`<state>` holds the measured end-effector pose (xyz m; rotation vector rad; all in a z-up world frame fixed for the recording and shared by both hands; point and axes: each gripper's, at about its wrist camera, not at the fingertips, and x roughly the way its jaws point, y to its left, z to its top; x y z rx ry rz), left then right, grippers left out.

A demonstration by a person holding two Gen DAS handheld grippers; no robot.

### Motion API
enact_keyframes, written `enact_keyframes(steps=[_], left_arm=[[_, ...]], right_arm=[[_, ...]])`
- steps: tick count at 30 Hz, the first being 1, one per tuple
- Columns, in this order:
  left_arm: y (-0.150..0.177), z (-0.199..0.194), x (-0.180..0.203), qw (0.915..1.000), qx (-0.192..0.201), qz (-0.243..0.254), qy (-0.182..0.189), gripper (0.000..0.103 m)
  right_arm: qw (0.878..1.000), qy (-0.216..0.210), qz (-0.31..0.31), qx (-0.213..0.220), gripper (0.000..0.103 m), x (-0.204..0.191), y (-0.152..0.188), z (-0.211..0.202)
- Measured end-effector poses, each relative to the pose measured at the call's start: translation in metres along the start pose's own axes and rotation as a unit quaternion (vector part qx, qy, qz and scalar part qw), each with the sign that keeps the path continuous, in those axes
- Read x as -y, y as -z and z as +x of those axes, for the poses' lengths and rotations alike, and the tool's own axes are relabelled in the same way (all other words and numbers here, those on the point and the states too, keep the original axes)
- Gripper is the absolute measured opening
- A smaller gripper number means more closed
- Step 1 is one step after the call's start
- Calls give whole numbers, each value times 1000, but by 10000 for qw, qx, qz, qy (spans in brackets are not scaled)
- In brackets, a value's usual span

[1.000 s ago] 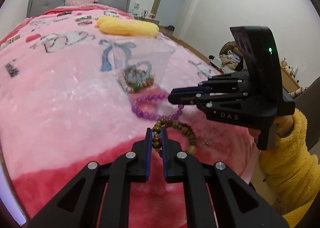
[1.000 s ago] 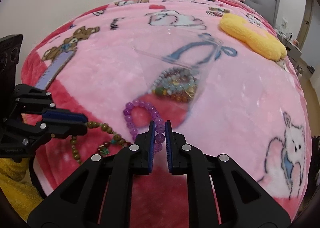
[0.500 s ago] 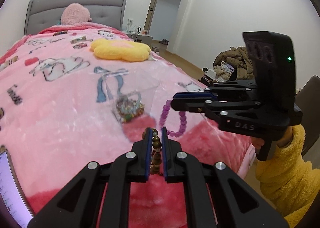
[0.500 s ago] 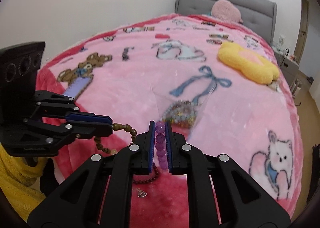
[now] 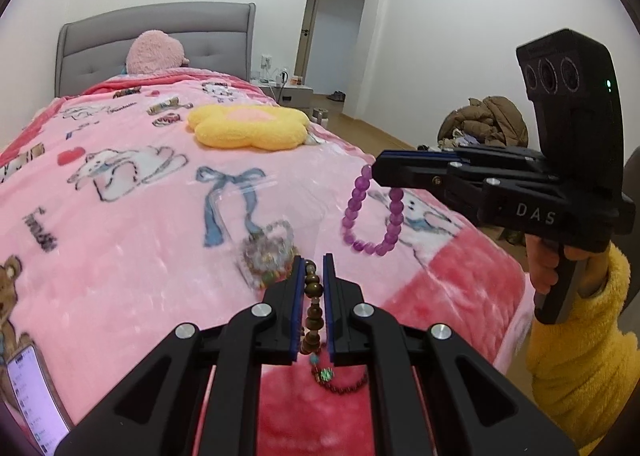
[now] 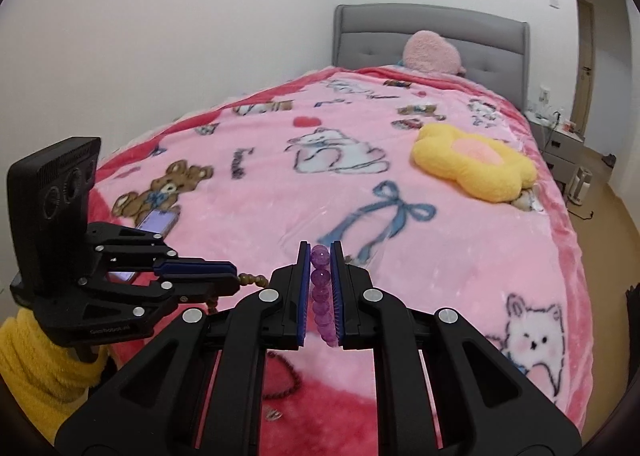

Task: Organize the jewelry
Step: 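Carry both bracelets over the clear container and open both grippers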

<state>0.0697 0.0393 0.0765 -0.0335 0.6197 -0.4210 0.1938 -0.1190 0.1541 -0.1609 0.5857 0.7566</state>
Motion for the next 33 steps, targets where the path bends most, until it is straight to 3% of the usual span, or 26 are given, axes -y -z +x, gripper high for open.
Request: enact_keyframes(steps=[11,16,24,33], left_arm=[[-45,10,-2,9994,309,-159,-89,9],[-59,13,2,9980,532,-45,-340,9],[-75,29,-17,9981,453,-330,-245,9],[-60,60,-47,9968,109,-771,-156,9]], right_arm=[[9995,1,217,233,10,13,-27,11],[9993,-42,226,309,10,13,-38,15],[9994,33,277,208,10,21,-46,31],[9988,-23,463,-141,10,36,-35,61]])
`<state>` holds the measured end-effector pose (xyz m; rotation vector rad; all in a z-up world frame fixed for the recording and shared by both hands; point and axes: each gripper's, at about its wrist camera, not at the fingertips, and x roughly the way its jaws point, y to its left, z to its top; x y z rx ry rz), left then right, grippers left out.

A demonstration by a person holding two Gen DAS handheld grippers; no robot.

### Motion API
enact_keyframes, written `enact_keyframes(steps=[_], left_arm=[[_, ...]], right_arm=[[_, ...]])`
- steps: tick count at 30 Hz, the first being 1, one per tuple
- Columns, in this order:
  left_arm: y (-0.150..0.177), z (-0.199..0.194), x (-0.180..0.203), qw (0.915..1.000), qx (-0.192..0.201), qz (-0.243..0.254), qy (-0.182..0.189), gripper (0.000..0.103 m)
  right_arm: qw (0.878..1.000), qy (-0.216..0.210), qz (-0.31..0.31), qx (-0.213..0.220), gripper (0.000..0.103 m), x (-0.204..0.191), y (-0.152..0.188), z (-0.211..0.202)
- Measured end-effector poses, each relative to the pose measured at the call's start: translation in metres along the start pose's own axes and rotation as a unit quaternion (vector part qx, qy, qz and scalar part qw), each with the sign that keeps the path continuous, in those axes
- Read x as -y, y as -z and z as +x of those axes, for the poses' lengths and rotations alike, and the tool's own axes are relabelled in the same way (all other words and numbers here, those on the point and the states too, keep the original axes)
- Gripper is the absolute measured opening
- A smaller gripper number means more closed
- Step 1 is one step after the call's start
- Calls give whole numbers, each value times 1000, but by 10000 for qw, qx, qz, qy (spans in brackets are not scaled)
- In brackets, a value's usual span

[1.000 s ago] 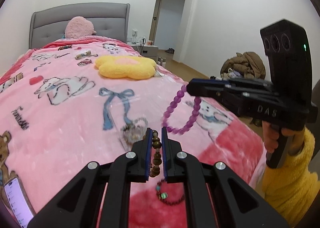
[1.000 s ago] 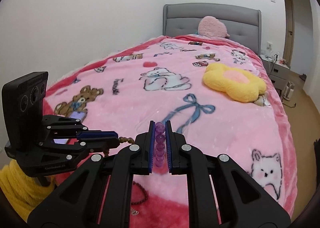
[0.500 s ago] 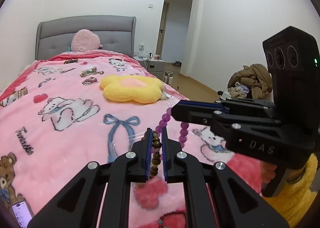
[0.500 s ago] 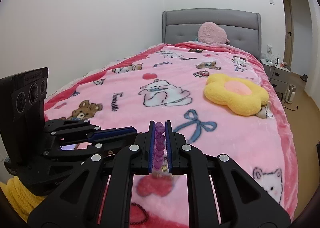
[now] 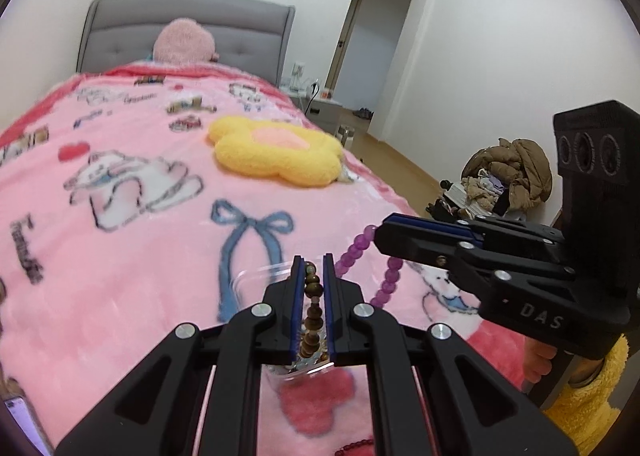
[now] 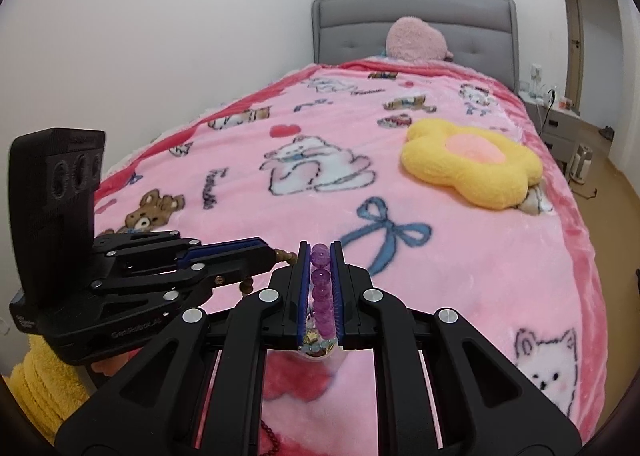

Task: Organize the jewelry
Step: 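Carry both bracelets over the clear container and open both grippers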

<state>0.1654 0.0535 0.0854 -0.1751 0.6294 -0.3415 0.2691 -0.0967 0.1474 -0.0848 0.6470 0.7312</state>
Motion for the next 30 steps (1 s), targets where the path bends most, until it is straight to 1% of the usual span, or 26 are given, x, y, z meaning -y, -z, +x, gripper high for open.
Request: enact_keyframes(steps=[4,13,15,25,27,30], left_arm=[[8,13,-10,9997,-203,-136,45,9],[21,27,-18,9987,-477,-172,9,9],[23,29,-19,9984,-519,-207,87,9],[28,34,-21,9981,-581,-217,-26,9],[28,35,-21,9980,-573,-248,60,12],[27,33,-21,9982,-505,-279,171,24]], right_arm=[[9999,-3,17,-171,10,1,9,13],[9987,-17,-43,-515,10,0,27,37],[9985,-33,-67,-540,10,-1,29,38],[9972,70,-282,-691,10,-8,37,42],[9972,58,-288,-692,10,-8,38,42],[9975,60,-288,-640,11,-9,38,40]])
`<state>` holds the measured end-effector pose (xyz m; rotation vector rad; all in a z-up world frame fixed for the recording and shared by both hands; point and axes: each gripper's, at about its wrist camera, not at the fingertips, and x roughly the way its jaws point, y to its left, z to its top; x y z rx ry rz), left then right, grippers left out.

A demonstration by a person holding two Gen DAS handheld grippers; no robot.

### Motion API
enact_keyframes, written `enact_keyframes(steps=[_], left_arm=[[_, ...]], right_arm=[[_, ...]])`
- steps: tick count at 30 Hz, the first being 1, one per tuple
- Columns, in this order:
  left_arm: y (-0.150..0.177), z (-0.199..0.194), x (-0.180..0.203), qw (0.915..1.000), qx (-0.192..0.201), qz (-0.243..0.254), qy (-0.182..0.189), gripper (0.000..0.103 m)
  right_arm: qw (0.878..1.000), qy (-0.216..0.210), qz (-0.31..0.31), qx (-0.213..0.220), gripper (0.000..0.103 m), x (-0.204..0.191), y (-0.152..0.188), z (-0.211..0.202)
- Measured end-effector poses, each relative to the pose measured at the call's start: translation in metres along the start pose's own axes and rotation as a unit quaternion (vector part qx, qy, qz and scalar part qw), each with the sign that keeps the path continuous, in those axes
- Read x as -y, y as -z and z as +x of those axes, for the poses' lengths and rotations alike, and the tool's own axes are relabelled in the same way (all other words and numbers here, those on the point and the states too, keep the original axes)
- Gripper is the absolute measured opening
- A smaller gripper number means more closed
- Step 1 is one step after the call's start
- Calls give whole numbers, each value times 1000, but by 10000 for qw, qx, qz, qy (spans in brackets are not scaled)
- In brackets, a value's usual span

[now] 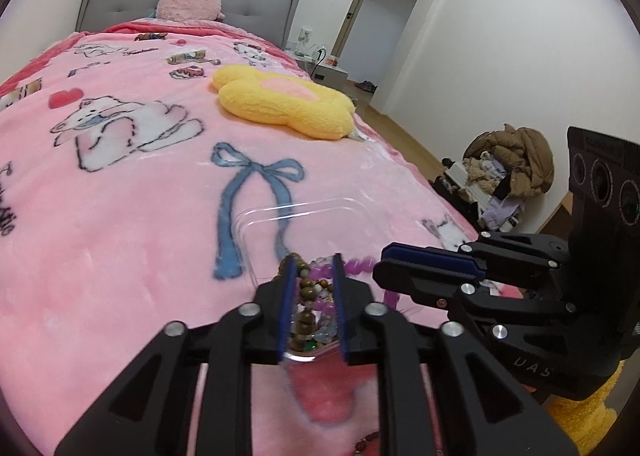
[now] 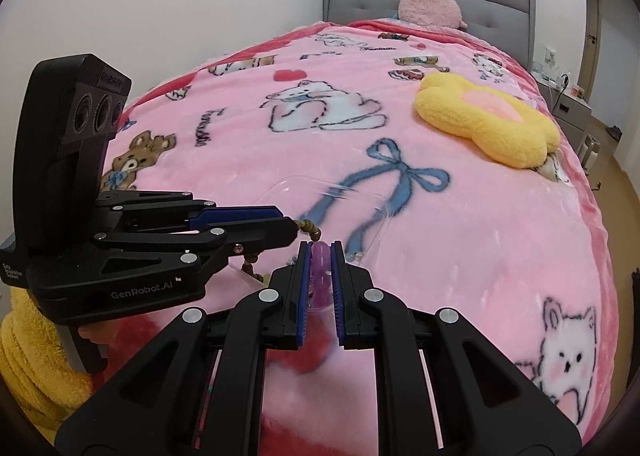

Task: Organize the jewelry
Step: 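Carry both bracelets over the clear container and open both grippers, then grasp the dark red bead bracelet with the left gripper while the right grasps a silver charm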

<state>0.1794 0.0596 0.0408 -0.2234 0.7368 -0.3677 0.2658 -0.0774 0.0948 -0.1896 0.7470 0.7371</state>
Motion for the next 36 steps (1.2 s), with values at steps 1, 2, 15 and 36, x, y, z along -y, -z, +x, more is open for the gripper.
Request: enact_keyframes(steps=[1,2,15,36], left_arm=[[0,-2,0,10000,48,3,10,30],[0,-3,1,10000,75,0,5,30],[17,-53,21,9975,642,205,-193,38],[98,-22,42,9899,-660,962,-800,38]], right_arm=[[10000,-8,-14,21,11,-1,0,-2],[10000,-20,-28,56,11,-2,0,-4],[9992,61,-305,232,33,-13,32,-45],[9971,-321,-383,-583,32,-54,137,-53]])
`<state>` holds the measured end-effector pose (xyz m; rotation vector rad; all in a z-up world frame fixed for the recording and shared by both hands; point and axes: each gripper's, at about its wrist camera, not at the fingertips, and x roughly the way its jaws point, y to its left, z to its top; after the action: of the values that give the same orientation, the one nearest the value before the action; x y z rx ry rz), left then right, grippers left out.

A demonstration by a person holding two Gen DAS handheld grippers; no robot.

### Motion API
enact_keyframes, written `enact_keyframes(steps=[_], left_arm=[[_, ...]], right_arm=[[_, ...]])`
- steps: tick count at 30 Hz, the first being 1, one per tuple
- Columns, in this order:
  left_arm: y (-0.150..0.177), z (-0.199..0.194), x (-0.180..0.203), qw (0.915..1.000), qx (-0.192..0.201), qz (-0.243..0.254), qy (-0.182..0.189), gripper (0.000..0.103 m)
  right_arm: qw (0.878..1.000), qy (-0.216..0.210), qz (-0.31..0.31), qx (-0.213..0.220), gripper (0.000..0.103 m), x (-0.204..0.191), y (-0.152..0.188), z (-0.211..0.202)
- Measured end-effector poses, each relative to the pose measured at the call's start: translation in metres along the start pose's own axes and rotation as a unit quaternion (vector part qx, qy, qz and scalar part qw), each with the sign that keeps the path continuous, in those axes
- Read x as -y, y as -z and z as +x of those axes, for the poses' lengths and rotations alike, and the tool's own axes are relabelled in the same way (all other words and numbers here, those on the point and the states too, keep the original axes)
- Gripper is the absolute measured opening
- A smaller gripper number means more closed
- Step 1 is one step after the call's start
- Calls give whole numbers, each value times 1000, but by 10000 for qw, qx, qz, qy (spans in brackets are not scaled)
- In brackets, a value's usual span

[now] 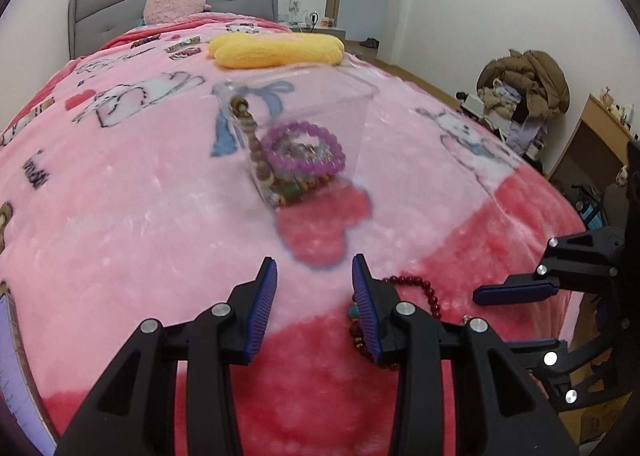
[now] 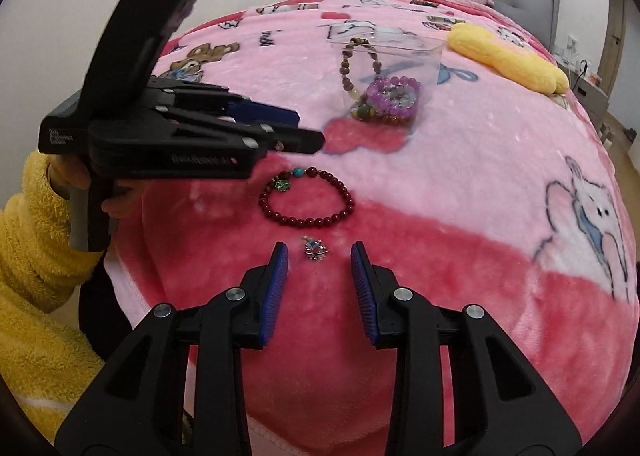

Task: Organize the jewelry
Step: 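Grasp the dark red bead bracelet with the left gripper while the right grasps a silver charm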

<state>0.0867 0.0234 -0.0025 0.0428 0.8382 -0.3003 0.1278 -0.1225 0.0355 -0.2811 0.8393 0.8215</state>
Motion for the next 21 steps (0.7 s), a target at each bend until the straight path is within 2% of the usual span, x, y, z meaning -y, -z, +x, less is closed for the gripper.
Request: enact_keyframes(steps=[2,4,8,10,12,14,18,21], left_arm=[[3,4,3,10000,-59,57,-37,38],[5,5,5,9998,-51,142,-106,38],[6,5,6,9998,-67,133,-111,38],[8,5,7,9998,-58,152,-129,38],[10,5,10,9997,-53,205,-122,36],[12,6,13,9996,-136,243,38,32],[15,6,16,9994,-135,333,-5,31],[15,7,17,9992,-182,352,47,19]], right_arm=[[10000,-19,20,7,31,0,0,1],[10000,-2,21,11,25,0,0,2],[10000,13,23,5,21,0,1,4],[10000,45,70,27,15,2,0,5],[9999,55,92,41,14,3,0,5],[9999,70,109,39,11,3,1,6],[9999,55,129,30,11,4,1,7],[9999,48,139,29,11,4,2,7]])
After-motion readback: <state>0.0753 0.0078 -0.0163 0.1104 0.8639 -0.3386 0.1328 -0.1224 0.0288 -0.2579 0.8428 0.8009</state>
